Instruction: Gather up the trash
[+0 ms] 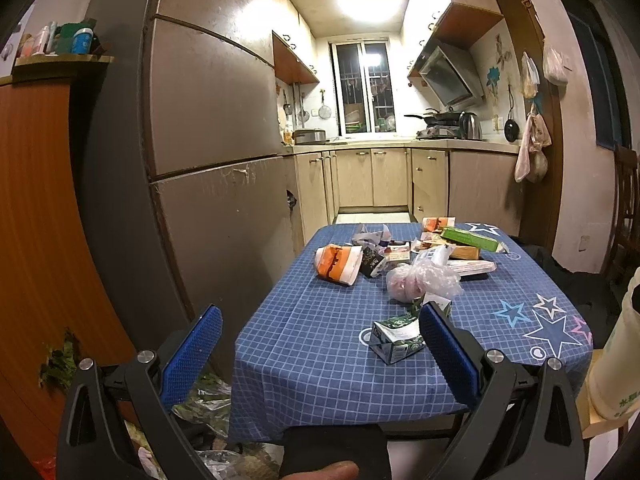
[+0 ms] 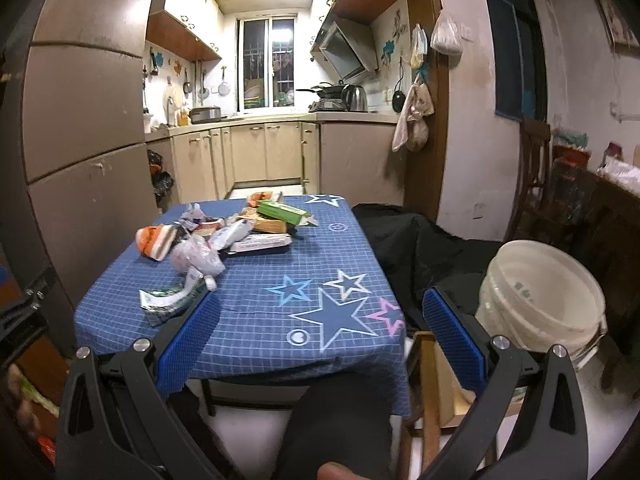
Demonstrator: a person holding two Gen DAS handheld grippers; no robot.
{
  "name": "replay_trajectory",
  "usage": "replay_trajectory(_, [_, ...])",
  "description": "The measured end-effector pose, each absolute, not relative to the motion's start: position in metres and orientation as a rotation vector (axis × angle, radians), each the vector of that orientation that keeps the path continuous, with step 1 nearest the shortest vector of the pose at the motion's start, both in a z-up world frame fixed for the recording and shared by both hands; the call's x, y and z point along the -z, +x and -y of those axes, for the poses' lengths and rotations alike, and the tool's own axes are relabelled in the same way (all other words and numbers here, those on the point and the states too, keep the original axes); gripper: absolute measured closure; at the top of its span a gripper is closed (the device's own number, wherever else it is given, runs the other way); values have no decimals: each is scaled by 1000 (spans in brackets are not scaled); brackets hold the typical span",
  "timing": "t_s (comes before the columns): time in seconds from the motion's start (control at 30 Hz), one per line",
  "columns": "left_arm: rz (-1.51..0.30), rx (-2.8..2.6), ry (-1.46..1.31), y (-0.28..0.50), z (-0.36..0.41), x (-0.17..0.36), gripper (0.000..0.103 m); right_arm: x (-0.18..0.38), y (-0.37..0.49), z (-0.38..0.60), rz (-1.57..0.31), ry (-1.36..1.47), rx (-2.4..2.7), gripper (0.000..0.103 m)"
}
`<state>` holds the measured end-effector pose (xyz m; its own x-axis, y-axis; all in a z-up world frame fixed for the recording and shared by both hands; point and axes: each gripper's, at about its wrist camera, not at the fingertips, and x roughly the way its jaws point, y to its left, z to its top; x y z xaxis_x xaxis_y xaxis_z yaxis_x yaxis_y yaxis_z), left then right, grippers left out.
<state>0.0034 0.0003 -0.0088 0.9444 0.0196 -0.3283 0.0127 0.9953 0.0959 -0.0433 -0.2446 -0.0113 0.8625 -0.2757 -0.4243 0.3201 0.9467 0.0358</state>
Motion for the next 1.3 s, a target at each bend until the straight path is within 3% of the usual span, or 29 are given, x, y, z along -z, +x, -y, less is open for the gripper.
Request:
replay_trajectory(0.6, [-486,-81,98,63,-20,36,5,13,19,233,-481,129,-38,5])
replay_trajectory(1.3, [-570,-129,86,143,-59,63,5,73,145,100,-814,-1027,-961,5])
